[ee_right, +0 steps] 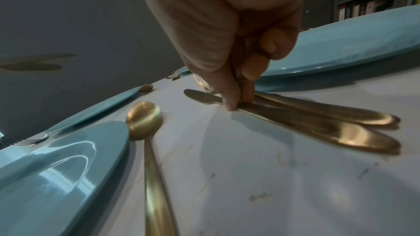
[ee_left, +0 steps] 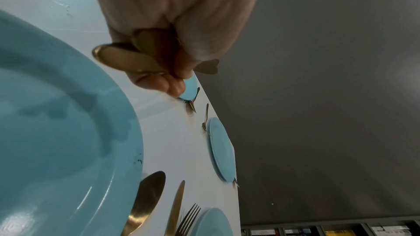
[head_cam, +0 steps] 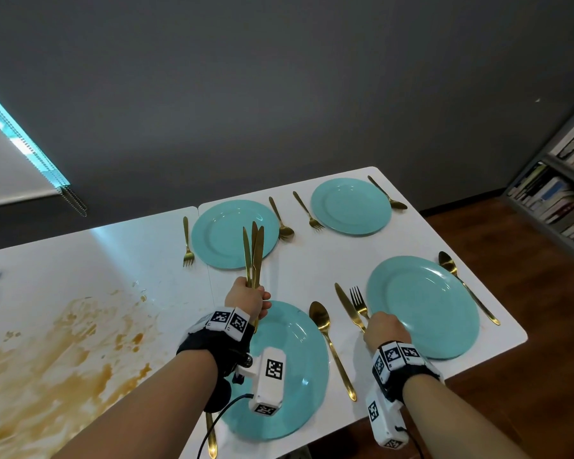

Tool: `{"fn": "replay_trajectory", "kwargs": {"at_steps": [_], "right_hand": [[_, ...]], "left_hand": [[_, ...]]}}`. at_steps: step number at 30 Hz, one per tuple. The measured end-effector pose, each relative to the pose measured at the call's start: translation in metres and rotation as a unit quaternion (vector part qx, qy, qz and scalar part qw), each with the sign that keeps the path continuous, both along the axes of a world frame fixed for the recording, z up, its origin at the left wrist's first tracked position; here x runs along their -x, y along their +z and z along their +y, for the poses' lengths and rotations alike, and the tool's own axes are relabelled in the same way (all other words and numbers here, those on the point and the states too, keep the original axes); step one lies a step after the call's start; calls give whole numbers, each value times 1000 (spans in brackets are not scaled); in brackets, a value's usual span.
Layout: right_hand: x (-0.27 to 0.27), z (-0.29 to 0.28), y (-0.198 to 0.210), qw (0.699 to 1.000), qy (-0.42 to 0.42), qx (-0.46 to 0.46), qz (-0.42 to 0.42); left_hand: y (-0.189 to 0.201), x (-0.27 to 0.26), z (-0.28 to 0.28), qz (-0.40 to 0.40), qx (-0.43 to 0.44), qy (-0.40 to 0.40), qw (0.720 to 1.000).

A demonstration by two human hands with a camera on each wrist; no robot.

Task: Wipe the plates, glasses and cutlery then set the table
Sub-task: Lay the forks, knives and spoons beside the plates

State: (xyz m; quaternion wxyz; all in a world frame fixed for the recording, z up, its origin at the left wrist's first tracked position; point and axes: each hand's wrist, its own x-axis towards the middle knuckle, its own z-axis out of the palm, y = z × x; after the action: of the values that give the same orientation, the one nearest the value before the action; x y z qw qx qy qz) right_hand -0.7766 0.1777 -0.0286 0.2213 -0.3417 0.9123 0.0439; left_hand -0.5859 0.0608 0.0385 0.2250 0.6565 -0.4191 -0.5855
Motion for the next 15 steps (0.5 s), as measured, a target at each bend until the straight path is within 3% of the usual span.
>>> {"fn": "replay_trajectory", "kwargs": {"at_steps": [15], "right_hand": [[0,2,4,1000,-18,-2,-9]], "left_hand": [[-10,2,-1,-7,-5,-10,1000]]}}
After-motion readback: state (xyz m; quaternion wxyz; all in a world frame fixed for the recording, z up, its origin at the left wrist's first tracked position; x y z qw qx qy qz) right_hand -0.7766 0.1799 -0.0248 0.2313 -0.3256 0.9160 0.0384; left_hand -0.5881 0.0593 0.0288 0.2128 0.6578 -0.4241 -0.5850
